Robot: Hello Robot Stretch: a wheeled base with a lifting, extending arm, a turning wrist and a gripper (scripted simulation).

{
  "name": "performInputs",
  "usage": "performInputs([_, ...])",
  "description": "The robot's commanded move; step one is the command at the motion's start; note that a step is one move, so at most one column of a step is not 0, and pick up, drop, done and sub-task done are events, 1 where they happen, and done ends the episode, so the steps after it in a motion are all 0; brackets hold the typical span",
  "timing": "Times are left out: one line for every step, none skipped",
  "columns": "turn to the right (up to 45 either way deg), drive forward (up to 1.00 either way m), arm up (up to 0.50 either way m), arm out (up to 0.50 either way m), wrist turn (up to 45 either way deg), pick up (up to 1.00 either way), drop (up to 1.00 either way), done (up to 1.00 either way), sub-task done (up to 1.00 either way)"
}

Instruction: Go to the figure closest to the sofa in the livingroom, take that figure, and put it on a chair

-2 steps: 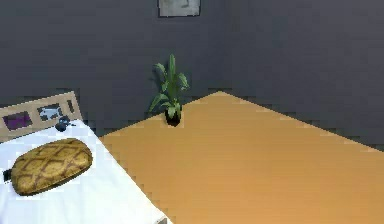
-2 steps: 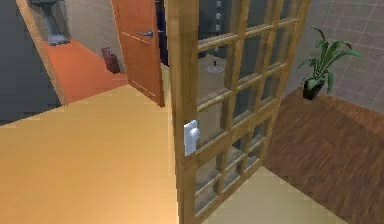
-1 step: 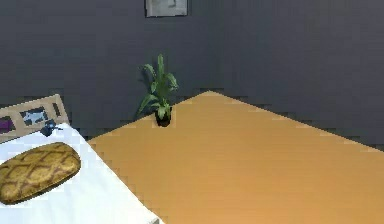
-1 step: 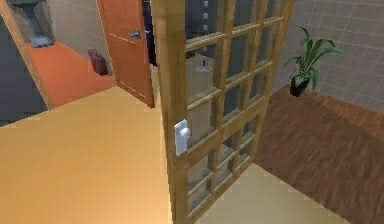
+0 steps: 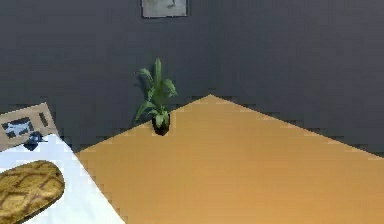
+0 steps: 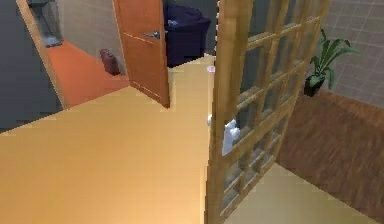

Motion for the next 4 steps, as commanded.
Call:
performInputs([45.0,0.0,0.0,0.0,0.0,0.0,0.0,0.0,0.0])
performInputs([45.0,0.0,0.0,0.0,0.0,0.0,0.0,0.0,0.0])
performInputs([6.0,0.0,0.0,0.0,0.0,0.0,0.0,0.0,0.0])
performInputs([0.0,0.25,0.0,0.0,0.0,0.0,0.0,0.0,0.0])
